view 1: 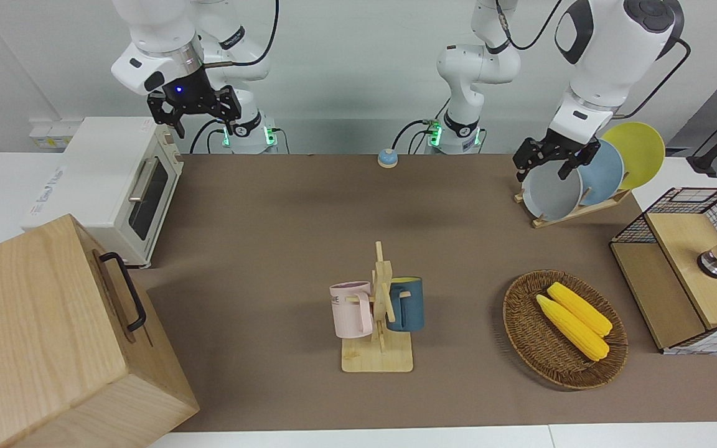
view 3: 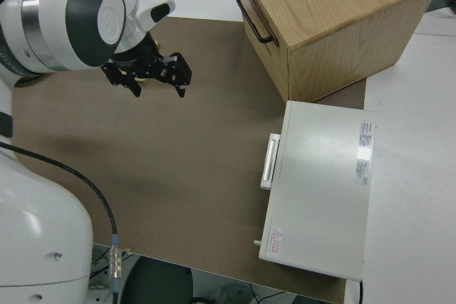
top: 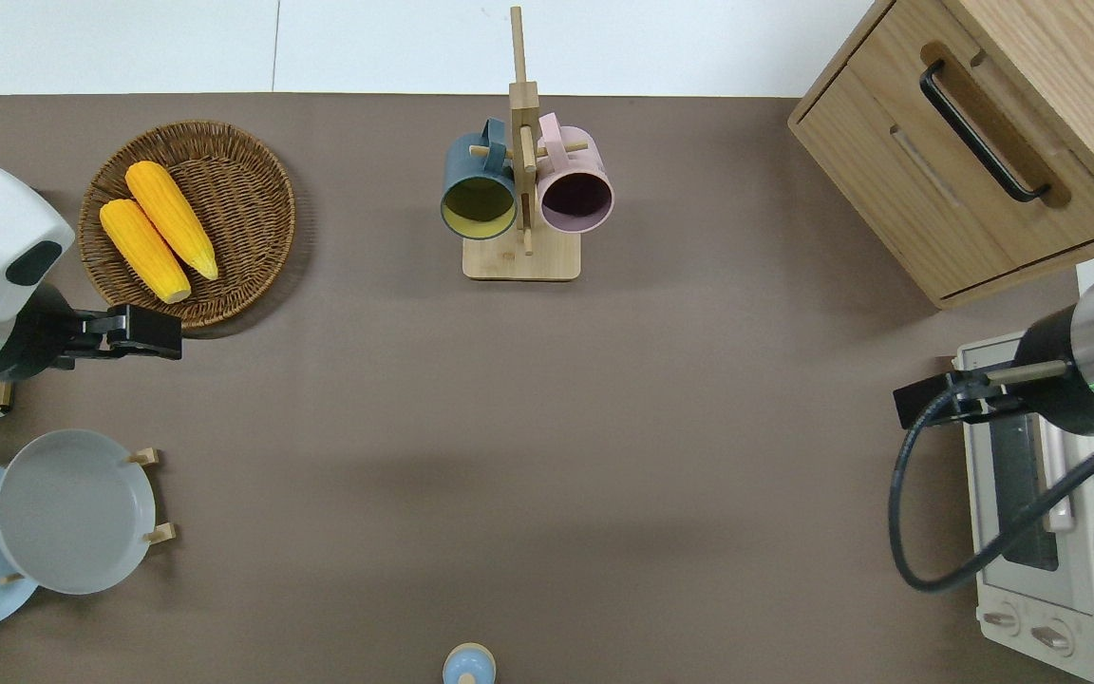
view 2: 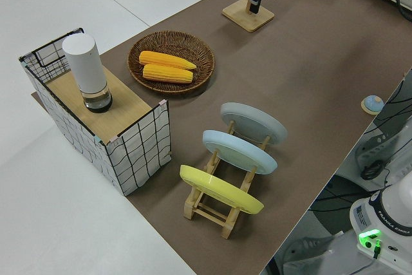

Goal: Pick gray plate from low plate rack and place it on table with left arm
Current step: 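Move the left gripper down toward the gray plates in the low rack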

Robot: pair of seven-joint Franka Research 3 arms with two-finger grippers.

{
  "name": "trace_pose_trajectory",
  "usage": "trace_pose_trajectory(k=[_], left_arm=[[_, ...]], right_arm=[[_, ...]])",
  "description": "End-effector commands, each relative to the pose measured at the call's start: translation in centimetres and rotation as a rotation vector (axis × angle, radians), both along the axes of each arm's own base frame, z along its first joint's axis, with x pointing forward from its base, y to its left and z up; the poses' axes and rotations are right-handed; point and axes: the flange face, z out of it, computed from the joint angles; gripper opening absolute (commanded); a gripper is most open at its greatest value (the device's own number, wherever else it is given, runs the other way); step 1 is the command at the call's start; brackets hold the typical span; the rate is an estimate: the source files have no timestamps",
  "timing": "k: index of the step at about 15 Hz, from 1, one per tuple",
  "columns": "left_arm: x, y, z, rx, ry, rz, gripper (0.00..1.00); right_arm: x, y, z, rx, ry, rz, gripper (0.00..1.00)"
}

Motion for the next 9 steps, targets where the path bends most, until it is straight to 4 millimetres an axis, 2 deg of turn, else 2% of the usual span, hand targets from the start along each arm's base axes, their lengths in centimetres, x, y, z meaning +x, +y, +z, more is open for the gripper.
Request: trace_pose_trajectory(k=[1,7,9], left_arm=[[-0.62,0.66,-0.39,-0.019,0.009,0.056,1.0],[-0.74,0.84,-0.5,-0.01,0.02,0.051,1.0],[-0.85,0.83,-1.28,0.0,0.04,0.046,1.0]], right_arm=[[-0.27,-0.39,0.4,0.002,0.005,-0.005,0.987],[-0.27,-0.39,0.4,0.002,0.005,-0.005,0.99],[-0.27,-0.39,0.4,0.002,0.005,-0.005,0.99]])
